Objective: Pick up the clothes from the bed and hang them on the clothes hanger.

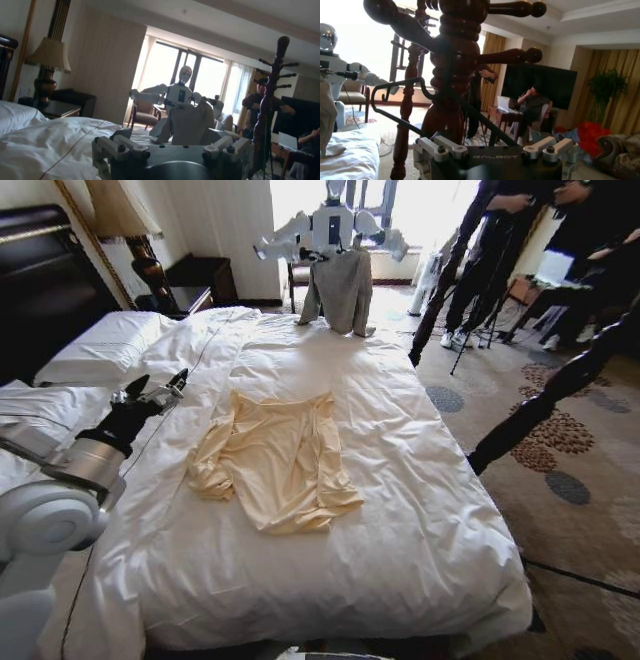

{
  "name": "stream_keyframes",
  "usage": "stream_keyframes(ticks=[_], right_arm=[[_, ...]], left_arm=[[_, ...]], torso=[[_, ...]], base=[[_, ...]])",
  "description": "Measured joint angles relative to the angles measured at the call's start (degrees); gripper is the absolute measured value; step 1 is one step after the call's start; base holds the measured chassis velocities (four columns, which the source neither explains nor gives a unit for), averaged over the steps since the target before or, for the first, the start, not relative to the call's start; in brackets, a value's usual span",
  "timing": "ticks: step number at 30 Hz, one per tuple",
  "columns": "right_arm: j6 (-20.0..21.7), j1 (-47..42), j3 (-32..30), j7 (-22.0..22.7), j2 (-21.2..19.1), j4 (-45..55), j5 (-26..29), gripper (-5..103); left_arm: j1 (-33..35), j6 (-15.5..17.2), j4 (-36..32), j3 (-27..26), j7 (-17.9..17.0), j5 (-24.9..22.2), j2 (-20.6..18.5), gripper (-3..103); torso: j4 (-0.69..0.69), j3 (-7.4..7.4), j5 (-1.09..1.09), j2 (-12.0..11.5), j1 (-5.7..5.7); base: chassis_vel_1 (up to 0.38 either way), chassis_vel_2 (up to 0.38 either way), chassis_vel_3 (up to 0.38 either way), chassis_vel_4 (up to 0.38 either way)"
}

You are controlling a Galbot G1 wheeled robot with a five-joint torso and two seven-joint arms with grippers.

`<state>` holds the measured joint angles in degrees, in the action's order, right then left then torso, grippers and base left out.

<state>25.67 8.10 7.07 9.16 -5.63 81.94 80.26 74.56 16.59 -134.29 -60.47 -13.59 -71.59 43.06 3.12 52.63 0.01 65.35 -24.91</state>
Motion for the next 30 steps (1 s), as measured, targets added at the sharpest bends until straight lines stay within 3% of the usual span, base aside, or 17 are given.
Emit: stream_keyframes(ticks=[5, 7, 9, 10, 12, 14, 18, 19, 21, 23, 26, 28, 30], right_arm=[[0.1, 0.0, 0.0, -0.1, 0.3, -1.2, 1.3, 103], [0.1, 0.0, 0.1, -0.2, 0.3, -1.1, 2.5, 90], [0.2, 0.0, 0.1, -0.2, 0.2, -0.9, 3.1, 90], [0.4, 0.0, 0.1, -0.2, 0.2, -0.4, 3.7, 79], [0.4, 0.1, 0.1, -0.2, 0.2, -0.3, 4.0, 79], [0.6, 0.1, 0.1, -0.1, 0.3, -0.2, 4.3, 68], [0.7, 0.1, 0.3, 0.0, 0.3, 0.1, 4.7, 57], [0.7, 0.1, 0.3, 0.3, 0.2, 0.6, 5.0, 47], [0.7, 0.1, 0.4, 0.5, 0.1, 1.0, 5.4, 47], [0.8, 0.0, 0.5, 1.1, -0.4, 2.3, 6.3, 30], [0.8, 0.0, 0.6, 1.3, -0.6, 2.9, 6.6, 25], [0.9, 0.0, 0.8, 1.8, -1.0, 3.7, 7.5, 14], [0.9, 0.0, 0.8, 2.0, -1.0, 3.9, 7.7, 14]], left_arm=[[0.3, -0.1, 0.0, 0.0, 0.5, 0.0, 0.1, 100], [0.5, -0.3, 0.1, -0.1, 1.0, 0.4, 0.2, 100], [0.5, -0.4, 0.1, -0.1, 1.1, 0.4, 0.2, 100], [0.5, -0.4, 0.2, 0.0, 1.1, 0.5, 0.2, 100], [0.4, -0.5, 0.2, 0.0, 1.1, 0.5, 0.2, 100], [0.4, -0.7, 0.4, 0.0, 1.4, 0.9, 0.0, 100], [0.5, -1.2, 0.8, -0.2, 2.0, 1.5, -0.4, 100], [0.5, -1.4, 1.2, -0.3, 2.3, 1.6, -0.6, 100], [0.4, -1.5, 1.6, -0.4, 2.4, 1.6, -0.7, 100], [0.1, -1.6, 2.1, -0.3, 2.6, 1.6, -0.6, 100], [0.0, -1.7, 2.1, -0.1, 2.7, 1.6, -0.5, 100], [-0.1, -1.7, 2.2, 0.1, 2.9, 1.7, -0.2, 100], [-0.1, -1.7, 2.2, 0.1, 2.9, 1.7, -0.2, 100]], torso=[[0.00, 0.00, -0.03, 0.0, 0.00], [0.00, 0.00, -0.04, 0.0, 0.00], [0.00, 0.00, -0.03, 0.0, 0.00], [0.00, 0.00, -0.04, 0.0, 0.00], [0.00, 0.00, -0.04, 0.0, 0.00], [-0.01, 0.00, -0.04, 0.0, 0.00], [0.00, 0.00, -0.03, 0.0, 0.00], [0.00, 0.00, -0.01, 0.0, 0.00], [0.00, 0.00, -0.02, 0.0, 0.00], [-0.01, 0.00, -0.05, 0.0, 0.00], [-0.01, 0.00, -0.05, 0.0, 0.00], [0.00, 0.00, -0.04, 0.0, 0.00], [0.00, 0.00, -0.03, 0.0, 0.00]], base=[[0.000, 0.000, 0.000, 0.000], [0.000, 0.000, 0.000, 0.000], [0.000, 0.000, 0.000, 0.000], [0.000, 0.000, 0.000, 0.000], [0.000, 0.000, 0.000, 0.000], [0.000, 0.000, 0.000, 0.000], [0.000, 0.000, 0.000, 0.000], [0.000, 0.000, 0.000, 0.000], [0.000, 0.000, 0.000, 0.000], [0.000, 0.000, 0.000, 0.000], [0.000, 0.000, 0.000, 0.000], [0.000, 0.000, 0.000, 0.000], [0.000, 0.000, 0.000, 0.000]])
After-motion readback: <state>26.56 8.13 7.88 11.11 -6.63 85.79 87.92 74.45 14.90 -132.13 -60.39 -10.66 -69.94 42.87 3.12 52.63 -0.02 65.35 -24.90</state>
